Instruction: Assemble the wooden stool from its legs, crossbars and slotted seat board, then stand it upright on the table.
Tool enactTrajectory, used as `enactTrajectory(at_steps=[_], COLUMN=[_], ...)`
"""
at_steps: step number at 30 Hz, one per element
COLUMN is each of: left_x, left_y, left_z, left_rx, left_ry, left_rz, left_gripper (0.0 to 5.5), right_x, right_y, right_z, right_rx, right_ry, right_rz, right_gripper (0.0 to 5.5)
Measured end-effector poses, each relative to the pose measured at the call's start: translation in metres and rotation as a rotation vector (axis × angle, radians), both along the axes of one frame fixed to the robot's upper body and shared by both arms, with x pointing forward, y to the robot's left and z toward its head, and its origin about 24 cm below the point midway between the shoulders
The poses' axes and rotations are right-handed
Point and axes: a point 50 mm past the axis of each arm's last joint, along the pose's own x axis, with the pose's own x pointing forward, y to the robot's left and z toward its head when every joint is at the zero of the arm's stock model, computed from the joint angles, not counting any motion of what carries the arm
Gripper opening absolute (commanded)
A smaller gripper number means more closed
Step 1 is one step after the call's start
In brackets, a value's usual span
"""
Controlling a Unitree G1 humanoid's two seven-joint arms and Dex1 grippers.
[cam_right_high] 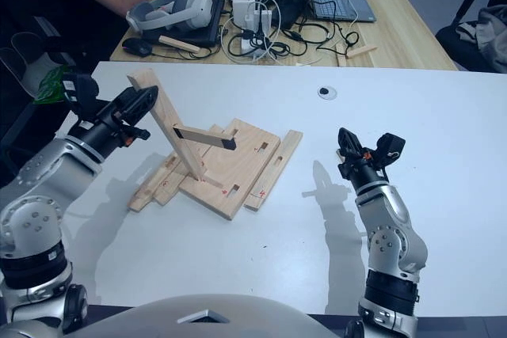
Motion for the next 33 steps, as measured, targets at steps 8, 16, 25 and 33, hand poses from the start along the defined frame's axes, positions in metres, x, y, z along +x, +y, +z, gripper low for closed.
enactTrajectory(at_steps=[8,16,25,33], left_x=[0.014,0.03,0.059,0.076], left_y=[-0.02,-0.033,-0.061,-0.084], left_z=[-0.011,-0.019,-0.028,-0.032], left_rx=[-0.015,-0.031,-0.044,-0.04], left_ry=[-0.065,-0.121,-0.185,-0.248], left_rz=[0.036,0.05,0.005,-0.03], left_gripper=[1.02,1.02,1.02,1.02], right_x=[0.009,0.013,0.016,0.018], right_y=[-0.004,-0.003,0.001,0.006], right_z=[0.005,0.009,0.006,0.005], right_rx=[-0.025,-0.049,-0.044,-0.054], right_ry=[-0.017,-0.027,-0.017,-0.016], right_rz=[0.0,0.008,0.029,0.052], right_gripper=[0.0,0.0,0.0,0.0])
